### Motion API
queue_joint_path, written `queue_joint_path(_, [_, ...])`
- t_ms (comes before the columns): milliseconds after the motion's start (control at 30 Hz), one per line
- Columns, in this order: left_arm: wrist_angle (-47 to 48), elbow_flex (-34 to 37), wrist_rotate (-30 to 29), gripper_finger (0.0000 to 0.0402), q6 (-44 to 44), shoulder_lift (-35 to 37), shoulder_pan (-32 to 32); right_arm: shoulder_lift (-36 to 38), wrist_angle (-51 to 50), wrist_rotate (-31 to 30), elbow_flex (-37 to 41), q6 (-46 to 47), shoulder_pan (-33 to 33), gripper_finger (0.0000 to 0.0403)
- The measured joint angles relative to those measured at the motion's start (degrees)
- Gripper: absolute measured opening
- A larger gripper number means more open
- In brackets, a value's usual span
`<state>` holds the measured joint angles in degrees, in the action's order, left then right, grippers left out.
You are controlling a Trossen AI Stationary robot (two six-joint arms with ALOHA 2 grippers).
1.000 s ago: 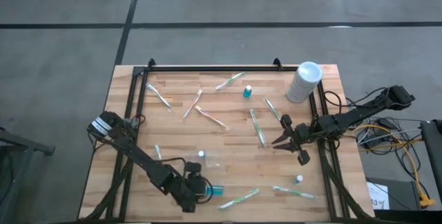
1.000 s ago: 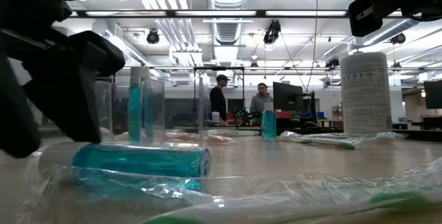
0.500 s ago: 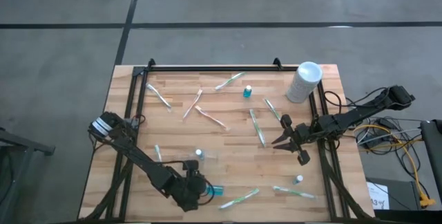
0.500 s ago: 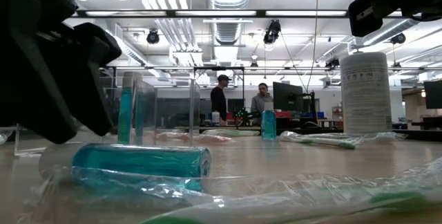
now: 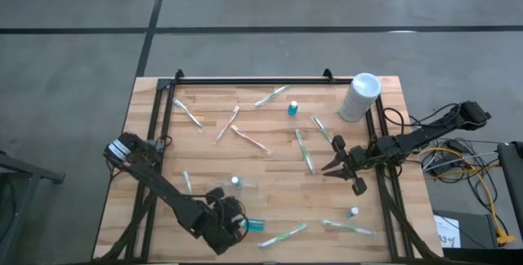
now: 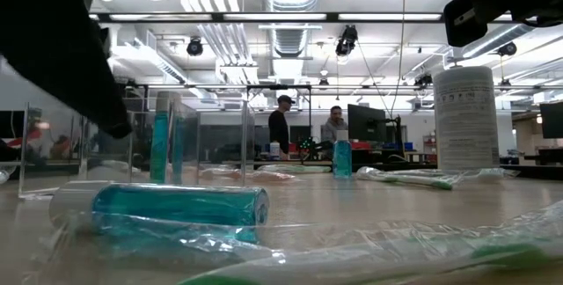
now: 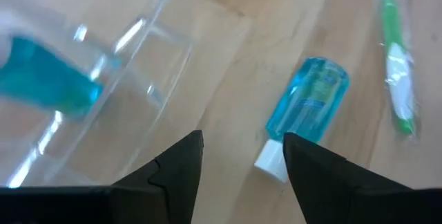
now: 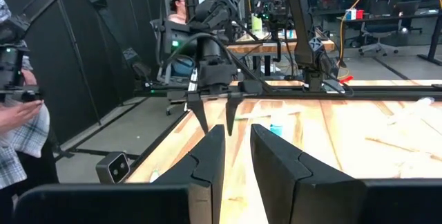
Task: Pick & Place toothbrushing station
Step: Put the blue mouthwash into the transparent organizer
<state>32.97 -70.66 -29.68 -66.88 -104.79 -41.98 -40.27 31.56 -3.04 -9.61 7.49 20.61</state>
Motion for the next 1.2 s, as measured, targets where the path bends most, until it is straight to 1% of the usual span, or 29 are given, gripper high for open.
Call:
queue_joint_path(67, [-0.2, 0.3, -0.1, 0.0206, -2.2, -0.1, -0.6, 0.0, 0.0, 0.0, 0.0, 0.0, 0.0, 0.0068])
queue_joint_path(300, [-2.3, 0.5, -2.1, 0.0206, -1.6, -1.0, -2.0, 0.0, 0.0, 0.0, 0.0, 0.0, 0.0, 0.0068])
queue_joint_path(433, [-4.7, 0.6, -2.6, 0.0206, 1.6, -2.3, -2.6, 0.0, 0.0, 0.0, 0.0, 0.0, 0.0, 0.0068])
queue_joint_path(700, [-10.8, 0.6, -3.0, 0.0206, 13.0, -4.6, -2.9, 0.0, 0.0, 0.0, 0.0, 0.0, 0.0, 0.0068])
queue_joint_path(933, [-13.3, 0.6, -3.0, 0.0206, 13.9, -7.2, -3.5, 0.0, 0.0, 0.0, 0.0, 0.0, 0.0, 0.0068])
queue_joint_path(1200, [-14.4, 0.6, -3.0, 0.0206, 14.0, -7.8, -3.5, 0.0, 0.0, 0.0, 0.0, 0.0, 0.0, 0.0068])
